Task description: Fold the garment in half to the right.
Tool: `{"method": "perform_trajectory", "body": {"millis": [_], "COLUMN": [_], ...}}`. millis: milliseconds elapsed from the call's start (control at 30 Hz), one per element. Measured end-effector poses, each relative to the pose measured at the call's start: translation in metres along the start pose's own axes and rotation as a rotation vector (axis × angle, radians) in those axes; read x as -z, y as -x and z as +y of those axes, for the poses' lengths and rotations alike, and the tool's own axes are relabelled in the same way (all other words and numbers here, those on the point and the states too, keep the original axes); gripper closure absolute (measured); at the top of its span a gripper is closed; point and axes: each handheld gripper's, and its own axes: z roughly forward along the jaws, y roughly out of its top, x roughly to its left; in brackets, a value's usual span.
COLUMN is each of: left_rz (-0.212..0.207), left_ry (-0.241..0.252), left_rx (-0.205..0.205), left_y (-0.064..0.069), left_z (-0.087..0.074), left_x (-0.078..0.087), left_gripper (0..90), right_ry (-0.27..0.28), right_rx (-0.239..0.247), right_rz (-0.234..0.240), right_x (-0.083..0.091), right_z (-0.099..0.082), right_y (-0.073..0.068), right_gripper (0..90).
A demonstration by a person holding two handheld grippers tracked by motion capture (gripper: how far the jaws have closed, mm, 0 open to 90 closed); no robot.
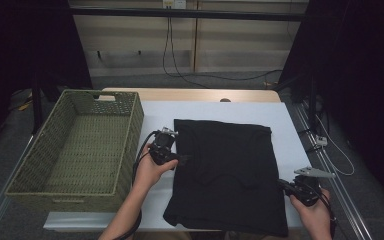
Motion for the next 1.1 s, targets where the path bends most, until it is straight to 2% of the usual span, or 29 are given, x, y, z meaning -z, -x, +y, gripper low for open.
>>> {"method": "perform_trajectory", "body": {"millis": [33,67,133,167,233,300,367,400,433,500,567,700,767,867,933,1000,1033,1067,1100], "left_rz": [-0.002,-0.003,-0.002,0.004,0.008,0.007,-0.006,-0.006,-0.01,-0.016,-0.017,-0.032,-0.029,-0.017,-0.008,-0.016,-0.021,-0.018,-0.018], "left_ry": [0.003,0.005,0.002,0.006,0.0,0.0,0.0,-0.002,-0.003,-0.002,-0.011,-0.01,-0.015,-0.013,-0.019,-0.022,-0.021,-0.025,-0.025], "left_rx": [0.0,-0.001,-0.002,0.002,0.004,0.006,0.003,0.0,-0.003,-0.009,-0.023,-0.033,-0.038,-0.034,-0.043,-0.042,-0.041,-0.048,-0.048], "left_y": [0.001,0.001,0.0,-0.001,-0.002,-0.002,0.001,0.002,0.004,0.008,0.011,0.017,0.018,0.017,0.017,0.018,0.019,0.021,0.021], "left_z": [0.0,0.0,-0.002,-0.002,-0.004,-0.004,-0.004,-0.004,-0.004,-0.003,-0.002,-0.001,-0.002,-0.003,-0.004,-0.004,-0.005,-0.005,-0.005], "left_x": [0.002,0.003,0.005,0.006,0.007,0.007,0.007,0.007,0.007,0.006,0.006,0.005,0.005,0.007,0.006,0.005,0.005,0.005,0.005], "left_gripper": [8.9,8.9,8.9,8.9,8.9,8.9,9.3,9.8,9.8,9.7,9.7,9.8,9.8,9.8,9.8,9.9,9.9,9.9,9.9], "right_ry": [-0.003,0.001,0.007,0.009,0.02,0.025,0.046,0.048,0.053,0.061,0.077,0.101,0.089,0.053,0.04,-0.007,0.008,0.003,-0.004], "right_rx": [0.001,-0.035,-0.045,-0.059,-0.06,-0.059,-0.046,-0.038,-0.031,-0.011,0.01,0.029,0.02,0.015,0.046,0.035,0.045,0.036,0.033], "right_rz": [-0.012,0.005,-0.018,0.003,-0.018,-0.017,-0.019,-0.005,-0.015,0.005,0.002,0.028,0.003,-0.051,-0.041,-0.045,-0.045,-0.038,-0.031], "right_x": [0.001,0.002,0.004,0.004,0.006,0.006,0.004,0.003,0.003,0.003,0.004,0.005,0.004,0.004,0.005,0.004,0.003,0.004,0.005], "right_z": [0.0,0.0,-0.002,-0.003,-0.004,-0.003,-0.002,-0.002,-0.001,0.002,0.006,0.012,0.013,0.009,0.003,-0.004,-0.006,-0.006,-0.005], "right_y": [0.003,0.01,0.019,0.022,0.024,0.025,0.022,0.018,0.015,0.007,0.0,-0.013,-0.017,-0.015,-0.015,-0.014,-0.014,-0.013,-0.011], "right_gripper": [90.0,90.0,90.0,90.0,90.0,90.0,88.1,81.6,78.3,74.6,71.8,63.6,58.4,54.1,55.2,64.2,71.5,87.1,90.0]}}
